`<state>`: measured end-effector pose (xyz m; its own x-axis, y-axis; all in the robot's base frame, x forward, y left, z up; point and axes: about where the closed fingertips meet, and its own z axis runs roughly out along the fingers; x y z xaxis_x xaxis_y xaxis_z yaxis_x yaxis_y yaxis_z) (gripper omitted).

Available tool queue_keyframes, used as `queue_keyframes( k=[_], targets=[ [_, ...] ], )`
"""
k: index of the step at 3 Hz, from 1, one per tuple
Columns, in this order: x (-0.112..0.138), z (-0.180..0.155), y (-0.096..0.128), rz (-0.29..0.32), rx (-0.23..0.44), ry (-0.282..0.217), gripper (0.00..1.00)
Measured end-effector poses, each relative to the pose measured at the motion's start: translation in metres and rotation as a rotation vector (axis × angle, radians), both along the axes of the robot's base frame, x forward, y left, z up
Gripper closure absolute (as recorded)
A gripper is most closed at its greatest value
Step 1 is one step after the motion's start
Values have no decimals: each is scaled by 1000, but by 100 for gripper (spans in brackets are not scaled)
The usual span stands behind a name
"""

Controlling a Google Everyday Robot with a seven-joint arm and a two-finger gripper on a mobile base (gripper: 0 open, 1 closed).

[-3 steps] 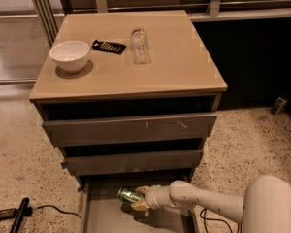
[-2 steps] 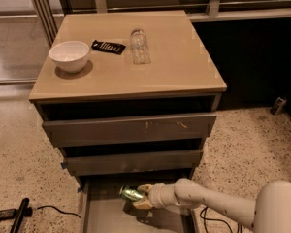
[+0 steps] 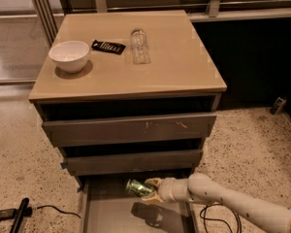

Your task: Pick green can from bottom drawer and place on counter

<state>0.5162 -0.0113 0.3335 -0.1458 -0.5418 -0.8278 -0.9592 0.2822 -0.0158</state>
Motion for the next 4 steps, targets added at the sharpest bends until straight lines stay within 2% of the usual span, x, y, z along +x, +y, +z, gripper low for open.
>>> queue_keyframes(
  k=[1, 2, 3, 4],
  targets=[
    [-3, 60, -26, 2, 0, -36, 100],
    [4, 120, -56, -46, -19, -85, 100],
    [14, 195, -79, -78, -83, -164, 100],
    [13, 195, -79, -75, -84, -165, 100]
  ],
)
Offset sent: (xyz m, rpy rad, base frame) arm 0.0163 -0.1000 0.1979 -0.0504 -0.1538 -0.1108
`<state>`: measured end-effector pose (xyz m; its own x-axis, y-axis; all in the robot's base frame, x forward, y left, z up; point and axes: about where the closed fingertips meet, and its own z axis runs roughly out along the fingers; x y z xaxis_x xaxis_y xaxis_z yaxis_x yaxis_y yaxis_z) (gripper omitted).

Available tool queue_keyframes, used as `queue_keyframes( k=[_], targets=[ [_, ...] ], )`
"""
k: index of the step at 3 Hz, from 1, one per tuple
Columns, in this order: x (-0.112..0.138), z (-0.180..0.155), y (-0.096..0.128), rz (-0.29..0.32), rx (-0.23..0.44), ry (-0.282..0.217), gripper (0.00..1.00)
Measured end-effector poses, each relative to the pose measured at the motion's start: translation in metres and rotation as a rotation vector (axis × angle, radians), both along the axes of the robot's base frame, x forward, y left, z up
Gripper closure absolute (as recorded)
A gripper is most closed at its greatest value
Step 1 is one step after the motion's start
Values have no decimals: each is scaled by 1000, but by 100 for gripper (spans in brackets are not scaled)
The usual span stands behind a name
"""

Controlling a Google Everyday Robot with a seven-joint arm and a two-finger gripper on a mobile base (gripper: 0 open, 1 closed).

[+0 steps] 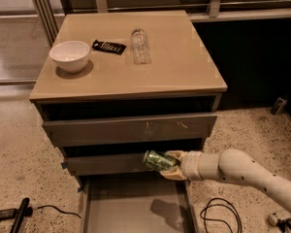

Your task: Pick green can from bottom drawer and place on counter

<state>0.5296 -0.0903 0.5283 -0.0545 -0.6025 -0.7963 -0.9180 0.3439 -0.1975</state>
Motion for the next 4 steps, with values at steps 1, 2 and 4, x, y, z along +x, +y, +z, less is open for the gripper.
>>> queue_keyframes(
  k=[1, 2, 4],
  targets=[
    [-16, 26, -9, 18, 16, -53, 100],
    [-39, 89, -30, 44, 49, -168, 100],
    [-54, 201, -71, 82, 78, -320, 100]
  ],
)
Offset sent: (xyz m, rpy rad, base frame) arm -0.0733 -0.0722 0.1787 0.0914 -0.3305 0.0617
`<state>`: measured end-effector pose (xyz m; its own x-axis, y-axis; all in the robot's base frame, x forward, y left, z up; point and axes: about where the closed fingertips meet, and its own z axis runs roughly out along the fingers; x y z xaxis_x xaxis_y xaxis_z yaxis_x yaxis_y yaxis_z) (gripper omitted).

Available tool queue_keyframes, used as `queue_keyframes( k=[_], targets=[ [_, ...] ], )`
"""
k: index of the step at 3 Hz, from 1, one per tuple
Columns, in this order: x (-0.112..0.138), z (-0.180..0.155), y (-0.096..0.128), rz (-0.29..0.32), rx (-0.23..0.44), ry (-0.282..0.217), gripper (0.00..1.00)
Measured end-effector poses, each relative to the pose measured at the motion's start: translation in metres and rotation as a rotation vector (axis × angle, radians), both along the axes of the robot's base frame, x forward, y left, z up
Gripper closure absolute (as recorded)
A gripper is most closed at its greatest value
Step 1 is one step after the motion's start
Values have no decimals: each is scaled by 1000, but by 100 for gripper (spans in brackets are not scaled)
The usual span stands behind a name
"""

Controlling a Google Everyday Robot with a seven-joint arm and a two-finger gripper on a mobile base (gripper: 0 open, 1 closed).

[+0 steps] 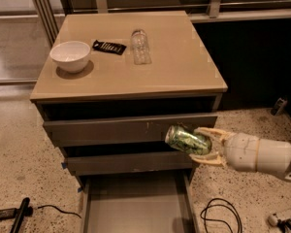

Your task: Pick green can from bottom drawer and place on counter

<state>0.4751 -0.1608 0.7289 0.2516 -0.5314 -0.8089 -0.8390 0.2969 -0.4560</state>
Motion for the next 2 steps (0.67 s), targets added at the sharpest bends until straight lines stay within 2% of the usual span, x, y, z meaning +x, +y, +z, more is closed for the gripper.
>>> queue_keyframes(
  k=[1, 2],
  targets=[
    [4, 70, -2, 19, -25, -67, 100],
    [12, 151, 17, 8, -144, -137, 100]
  ],
)
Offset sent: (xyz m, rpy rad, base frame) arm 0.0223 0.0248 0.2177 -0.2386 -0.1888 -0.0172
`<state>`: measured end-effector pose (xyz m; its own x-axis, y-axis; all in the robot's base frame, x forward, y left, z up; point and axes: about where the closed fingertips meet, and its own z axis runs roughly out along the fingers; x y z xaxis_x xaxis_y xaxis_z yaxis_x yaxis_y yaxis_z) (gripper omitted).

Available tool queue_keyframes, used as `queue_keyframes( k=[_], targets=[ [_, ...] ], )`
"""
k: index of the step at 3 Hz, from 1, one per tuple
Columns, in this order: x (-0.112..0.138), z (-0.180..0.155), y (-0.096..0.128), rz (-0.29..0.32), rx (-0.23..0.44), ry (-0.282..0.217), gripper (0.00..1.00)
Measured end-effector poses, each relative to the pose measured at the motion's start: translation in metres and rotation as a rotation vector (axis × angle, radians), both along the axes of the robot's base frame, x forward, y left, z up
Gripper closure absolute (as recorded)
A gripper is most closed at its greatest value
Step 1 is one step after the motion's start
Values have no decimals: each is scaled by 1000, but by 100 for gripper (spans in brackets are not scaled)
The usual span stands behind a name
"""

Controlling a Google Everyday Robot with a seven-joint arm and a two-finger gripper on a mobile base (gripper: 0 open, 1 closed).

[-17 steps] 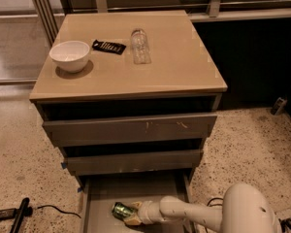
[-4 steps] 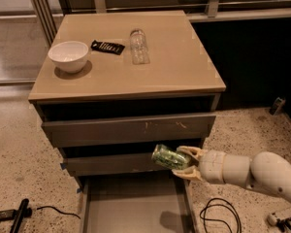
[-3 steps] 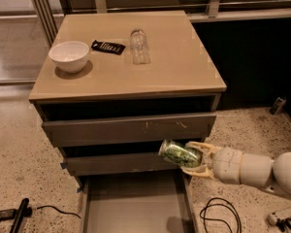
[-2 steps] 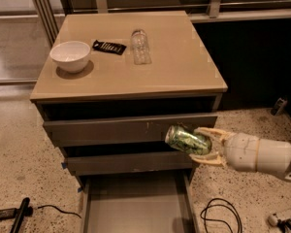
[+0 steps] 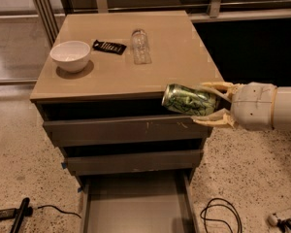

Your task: Pick green can from bottom drawer and place on counter

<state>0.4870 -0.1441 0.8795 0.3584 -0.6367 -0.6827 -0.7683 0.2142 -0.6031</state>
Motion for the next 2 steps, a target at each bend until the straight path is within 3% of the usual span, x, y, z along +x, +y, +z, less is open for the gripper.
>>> queue_keyframes(
  k=[1, 2],
  targets=[
    [0, 0, 0, 0, 0, 0, 100],
    [20, 11, 10, 30, -5, -24, 100]
  ],
)
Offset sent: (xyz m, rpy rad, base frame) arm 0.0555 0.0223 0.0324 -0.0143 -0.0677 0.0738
